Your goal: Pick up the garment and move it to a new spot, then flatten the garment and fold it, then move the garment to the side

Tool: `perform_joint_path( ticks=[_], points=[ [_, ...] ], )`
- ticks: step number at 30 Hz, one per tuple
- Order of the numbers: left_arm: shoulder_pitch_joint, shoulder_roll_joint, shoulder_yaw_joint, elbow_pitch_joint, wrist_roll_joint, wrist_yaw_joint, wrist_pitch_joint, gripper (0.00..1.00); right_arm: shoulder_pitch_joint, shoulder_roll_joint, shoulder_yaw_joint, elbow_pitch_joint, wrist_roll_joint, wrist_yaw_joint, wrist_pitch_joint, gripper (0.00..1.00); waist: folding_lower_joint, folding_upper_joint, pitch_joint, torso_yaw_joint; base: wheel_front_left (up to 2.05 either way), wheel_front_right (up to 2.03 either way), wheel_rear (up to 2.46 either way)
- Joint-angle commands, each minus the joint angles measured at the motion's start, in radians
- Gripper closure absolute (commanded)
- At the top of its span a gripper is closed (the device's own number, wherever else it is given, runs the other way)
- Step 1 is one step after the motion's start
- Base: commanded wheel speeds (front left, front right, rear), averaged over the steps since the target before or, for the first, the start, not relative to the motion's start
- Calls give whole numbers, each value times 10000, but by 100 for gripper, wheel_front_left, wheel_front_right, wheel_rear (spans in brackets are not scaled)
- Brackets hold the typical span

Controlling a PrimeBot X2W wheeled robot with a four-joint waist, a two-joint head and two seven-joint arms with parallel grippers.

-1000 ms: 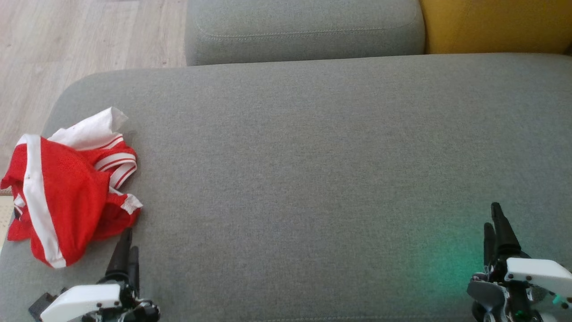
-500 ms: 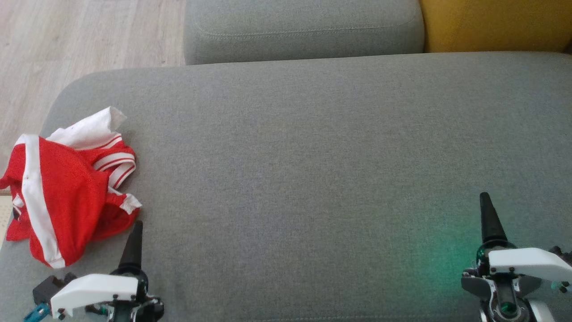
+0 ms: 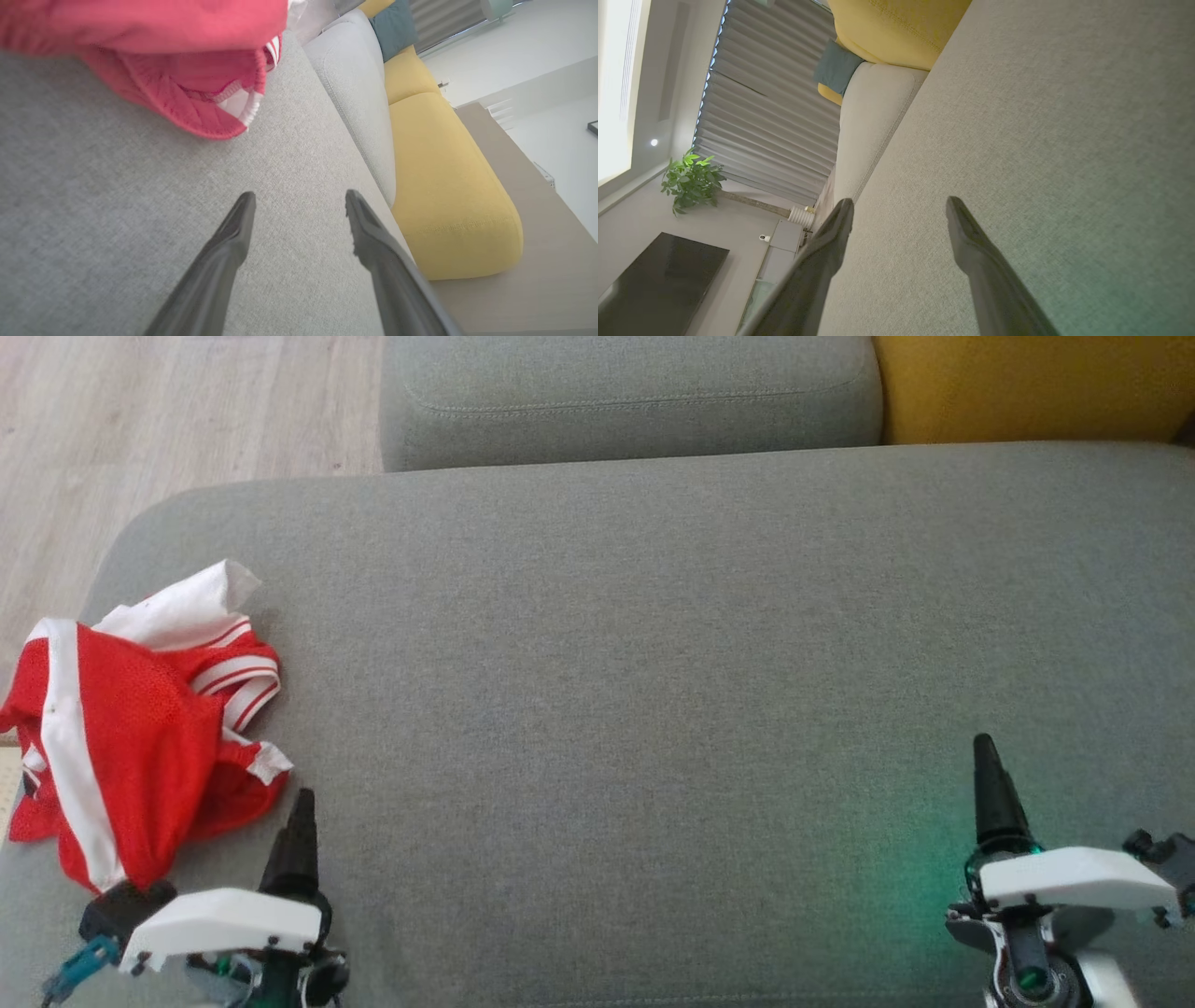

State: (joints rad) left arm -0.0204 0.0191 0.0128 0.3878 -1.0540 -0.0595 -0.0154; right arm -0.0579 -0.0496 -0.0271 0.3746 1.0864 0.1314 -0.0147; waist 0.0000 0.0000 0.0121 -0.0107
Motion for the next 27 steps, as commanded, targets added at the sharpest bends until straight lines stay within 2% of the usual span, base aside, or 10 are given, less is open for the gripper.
perform_joint_path(
  ticks=[1, 9, 27],
  points=[
    [-585, 138, 67, -380, 383, 51, -151, 0, -651, -227, 175, -269, -370, -2, -137, 0, 0, 0, 7, 1, 0, 0, 0],
    [-704, 233, -151, -333, 1658, 403, -414, 0, -786, -222, 241, -311, -1646, -2, -402, 0, 0, 0, 30, 22, 0, 0, 0],
    [-808, 405, -483, -534, 3772, 1106, -910, 0, -1050, -157, 391, -11, -4093, -3, -903, 0, 0, 0, 111, -18, 0, 0, 0]
  ],
)
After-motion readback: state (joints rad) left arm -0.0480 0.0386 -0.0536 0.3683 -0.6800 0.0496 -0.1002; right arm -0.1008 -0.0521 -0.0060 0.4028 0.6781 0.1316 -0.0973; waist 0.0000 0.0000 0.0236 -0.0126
